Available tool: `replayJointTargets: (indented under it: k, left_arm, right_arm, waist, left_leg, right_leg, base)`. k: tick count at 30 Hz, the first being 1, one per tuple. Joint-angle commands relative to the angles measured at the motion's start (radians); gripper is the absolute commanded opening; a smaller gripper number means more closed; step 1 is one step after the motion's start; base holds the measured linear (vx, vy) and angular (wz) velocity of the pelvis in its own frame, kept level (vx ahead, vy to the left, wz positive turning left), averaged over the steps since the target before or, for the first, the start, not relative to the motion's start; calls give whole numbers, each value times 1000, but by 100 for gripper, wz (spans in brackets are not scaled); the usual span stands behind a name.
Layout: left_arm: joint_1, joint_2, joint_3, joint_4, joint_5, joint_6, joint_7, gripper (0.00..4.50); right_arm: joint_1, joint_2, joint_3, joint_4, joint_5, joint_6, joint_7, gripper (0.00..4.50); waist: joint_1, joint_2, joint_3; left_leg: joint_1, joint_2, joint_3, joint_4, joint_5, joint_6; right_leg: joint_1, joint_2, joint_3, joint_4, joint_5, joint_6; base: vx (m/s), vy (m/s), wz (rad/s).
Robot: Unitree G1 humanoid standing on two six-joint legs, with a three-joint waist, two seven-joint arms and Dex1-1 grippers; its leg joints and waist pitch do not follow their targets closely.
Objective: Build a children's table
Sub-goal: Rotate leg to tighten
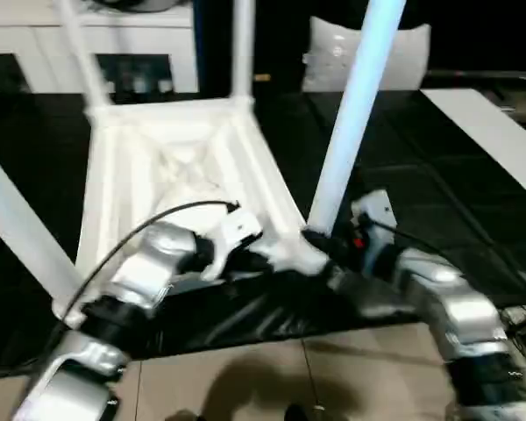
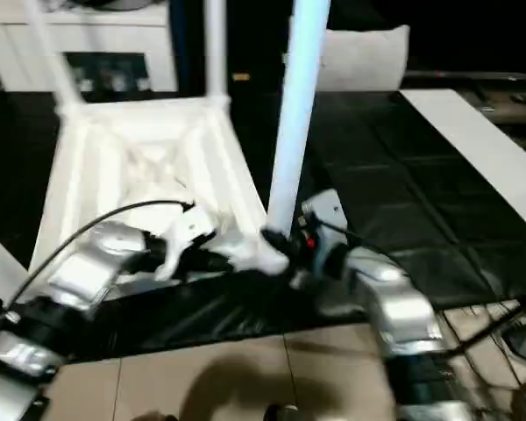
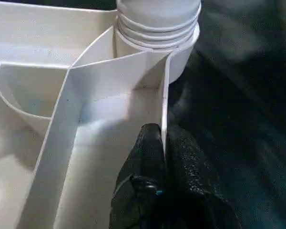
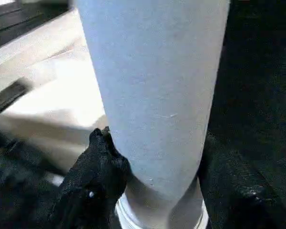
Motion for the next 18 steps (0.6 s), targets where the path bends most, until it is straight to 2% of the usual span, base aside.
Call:
replayJointTargets:
  k: [1,2,3,4,5,6,7,8,9,10,11,12,13,14,16,18]
  left_arm:
    - [-80,-97,28,-10,-8,-1,138,0]
    - [-92,-116,36,3,-2,-3,178,0]
    - [-94,-120,37,5,1,-1,186,0]
    - [-99,-130,39,8,6,2,206,0]
    - [-107,-145,38,12,18,-4,236,0]
    - [-108,-148,37,14,22,-9,243,0]
    - [-109,-147,34,16,26,-23,244,0]
    - [-108,-143,31,16,33,-35,247,0]
    - [-108,-143,31,16,33,-35,247,0]
    - [-102,-137,25,13,39,-50,239,0]
    - [-97,-130,20,9,42,-63,227,0]
    - [-89,-117,15,5,41,-73,206,0]
    - [-82,-105,11,1,38,-78,187,0]
    - [-76,-94,10,-1,35,-75,176,0]
    - [-70,-76,7,2,32,-85,152,0]
    - [-58,-31,-3,12,27,-118,87,0]
  right_arm:
    - [-21,126,36,59,-20,21,-160,195]
    - [-33,162,20,82,-28,9,-221,195]
    - [-35,172,15,87,-30,7,-238,195]
    - [-42,196,3,99,-36,2,-278,195]
    - [-59,238,-18,122,-39,1,-341,195]
    - [-63,249,-24,128,-36,3,-353,195]
    - [-65,254,-26,129,-28,-5,-346,230]
    - [-64,253,-23,124,-30,-17,-341,251]
    - [-64,253,-23,124,-30,-17,-341,269]
    - [-60,246,-18,117,-39,-35,-328,275]
    - [-55,239,-14,110,-46,-51,-313,283]
    - [-46,224,-20,98,-42,-60,-293,293]
    - [-37,209,-24,86,-41,-72,-272,293]
    - [-28,191,-25,74,-44,-89,-256,312]
    - [-14,154,-23,59,-44,-111,-217,320]
    - [22,47,-5,25,-54,-166,-101,334]
  waist:
    - [-1,31,-53]
    - [6,30,-49]
    - [23,15,-47]
    - [24,-6,-48]
    - [19,-66,-41]
    - [22,-47,-52]
    - [33,-26,-75]
    - [51,-9,-83]
    - [31,-2,-88]
    - [29,-4,-89]
    - [26,-9,-86]
    - [26,-19,-81]
    - [26,-20,-77]
    - [31,-15,-80]
    - [29,-15,-80]
    - [35,-15,-87]
  left_leg:
    - [-4,97,-51,-149,-728,-41]
    - [-22,113,-50,-185,-781,-53]
    - [-17,102,-23,-206,-820,-58]
    - [12,69,-7,-176,-782,-58]
    - [125,-74,32,121,-323,-19]
    - [61,-73,15,98,-251,13]
    - [-33,-26,-23,9,-185,18]
    - [-3,-10,-24,-25,-161,26]
    - [8,21,-35,-47,-116,27]
    - [7,30,-33,-59,-97,35]
    - [5,27,-29,-60,-116,45]
    - [12,16,-19,-58,-202,50]
    - [12,-1,-13,-52,-245,50]
    - [7,-2,-14,-52,-229,53]
    - [6,3,-15,-54,-218,56]
    - [-3,7,-17,-55,-177,67]
  right_leg:
    - [73,-43,45,21,-451,-43]
    - [81,-35,64,97,-336,-61]
    - [70,-25,98,138,-274,-59]
    - [40,-26,121,93,-411,-46]
    - [-124,-85,86,-177,-1202,110]
    - [-45,-121,124,-150,-1175,106]
    - [78,-142,108,-65,-946,104]
    - [42,-106,107,-67,-803,92]
    - [30,-69,94,-24,-422,-16]
    - [34,-61,96,-4,-216,-101]
    - [34,-61,96,-7,-210,-123]
    - [28,-63,95,-26,-349,-128]
    - [27,-68,95,-44,-507,-98]
    - [29,-75,95,-57,-571,-63]
    - [24,-71,93,-60,-573,-47]
    - [28,-69,93,-49,-497,-44]
  base:
    - [0,0,0]
    - [-68,7,-1]
    - [-54,-41,6]
    - [-24,-94,13]
    - [33,-86,12]
    - [110,-50,-23]
    - [80,3,-30]
    - [99,6,-21]
    - [0,0,0]
    - [0,0,0]
    - [0,0,0]
    - [0,0,0]
    - [0,0,0]
    - [0,0,0]
    - [0,0,0]
    - [0,0,0]
